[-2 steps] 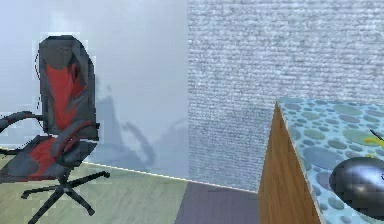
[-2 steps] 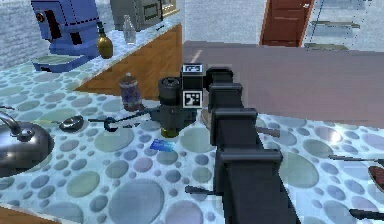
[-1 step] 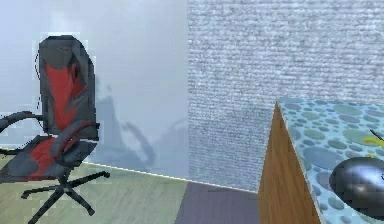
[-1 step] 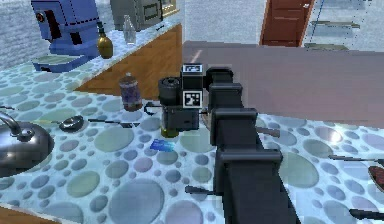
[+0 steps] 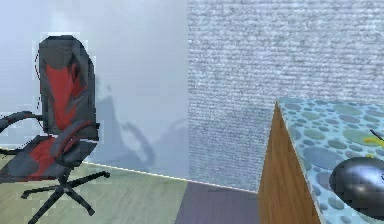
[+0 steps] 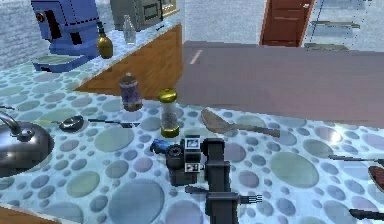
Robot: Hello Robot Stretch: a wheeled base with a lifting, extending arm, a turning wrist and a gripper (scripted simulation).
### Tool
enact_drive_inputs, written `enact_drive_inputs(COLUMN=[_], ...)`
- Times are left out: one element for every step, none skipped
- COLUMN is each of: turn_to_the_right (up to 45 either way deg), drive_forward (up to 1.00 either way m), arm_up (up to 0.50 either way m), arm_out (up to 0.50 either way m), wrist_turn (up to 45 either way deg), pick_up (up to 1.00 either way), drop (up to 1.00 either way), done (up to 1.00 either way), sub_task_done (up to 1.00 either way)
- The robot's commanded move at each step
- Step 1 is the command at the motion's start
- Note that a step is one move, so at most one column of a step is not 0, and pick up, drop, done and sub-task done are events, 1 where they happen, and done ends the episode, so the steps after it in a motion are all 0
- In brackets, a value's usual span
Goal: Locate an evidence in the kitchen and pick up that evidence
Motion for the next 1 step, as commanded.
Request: enact_drive_inputs(turn_to_the_right=[0.0], drive_forward=[0.00], arm_up=[0.00], arm_out=[0.00], wrist_turn=[0.0], pick_up=[1.00], drop=[0.00], done=[0.00], sub_task_done=[0.00])
